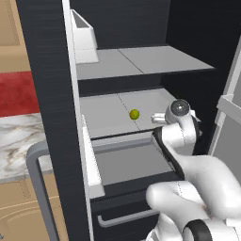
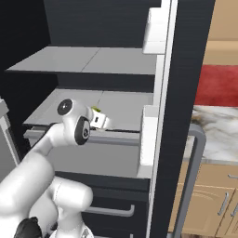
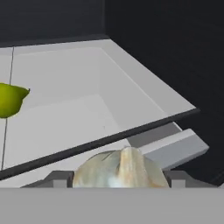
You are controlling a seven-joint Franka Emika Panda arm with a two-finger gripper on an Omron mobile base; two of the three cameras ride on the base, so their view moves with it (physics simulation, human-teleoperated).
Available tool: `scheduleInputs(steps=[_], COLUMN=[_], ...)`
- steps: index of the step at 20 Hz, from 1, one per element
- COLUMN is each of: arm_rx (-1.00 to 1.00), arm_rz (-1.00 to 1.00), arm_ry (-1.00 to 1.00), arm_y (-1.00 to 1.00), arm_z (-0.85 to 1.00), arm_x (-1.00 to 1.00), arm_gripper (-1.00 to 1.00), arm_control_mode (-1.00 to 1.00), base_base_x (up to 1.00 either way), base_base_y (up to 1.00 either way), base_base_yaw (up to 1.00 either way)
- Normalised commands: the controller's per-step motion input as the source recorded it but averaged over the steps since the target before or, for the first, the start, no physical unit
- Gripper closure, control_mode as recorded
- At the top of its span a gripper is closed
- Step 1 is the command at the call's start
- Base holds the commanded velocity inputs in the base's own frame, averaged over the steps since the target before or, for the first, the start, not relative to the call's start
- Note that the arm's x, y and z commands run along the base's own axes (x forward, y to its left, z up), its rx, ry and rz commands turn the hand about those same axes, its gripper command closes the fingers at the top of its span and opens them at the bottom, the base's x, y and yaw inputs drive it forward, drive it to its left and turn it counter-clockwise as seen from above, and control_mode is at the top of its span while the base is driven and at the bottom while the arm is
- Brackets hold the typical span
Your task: Open the fridge, remove the pear, garlic, and fish, and place them on any counter.
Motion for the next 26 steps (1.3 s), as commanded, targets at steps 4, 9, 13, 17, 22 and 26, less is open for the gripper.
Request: scheduleInputs(steps=[4, 9, 13, 17, 22, 26], arm_rx=[0.01, 0.00, 0.00, 0.00, 0.00, 0.00], arm_rz=[0.05, 0.03, 0.00, 0.00, 0.00, 0.00], arm_ry=[0.15, 0.12, 0.00, 0.00, 0.00, 0.00], arm_y=[0.42, 0.24, 0.00, 0.00, 0.00, 0.00], arm_z=[0.32, 0.11, 0.00, 0.00, 0.00, 0.00], arm_x=[-1.00, -0.56, 0.00, 0.00, 0.00, 0.00], arm_gripper=[1.00, 1.00, 1.00, 1.00, 1.00, 1.00], arm_control_mode=[-1.00, 1.00, 1.00, 1.00, 1.00, 1.00], base_base_x=[0.00, -0.40, -1.00, -1.00, -0.28, -0.01], base_base_y=[0.00, 0.09, -0.02, -0.60, -1.00, -1.00], base_base_yaw=[0.00, 0.01, 0.01, 0.00, 0.00, 0.00])
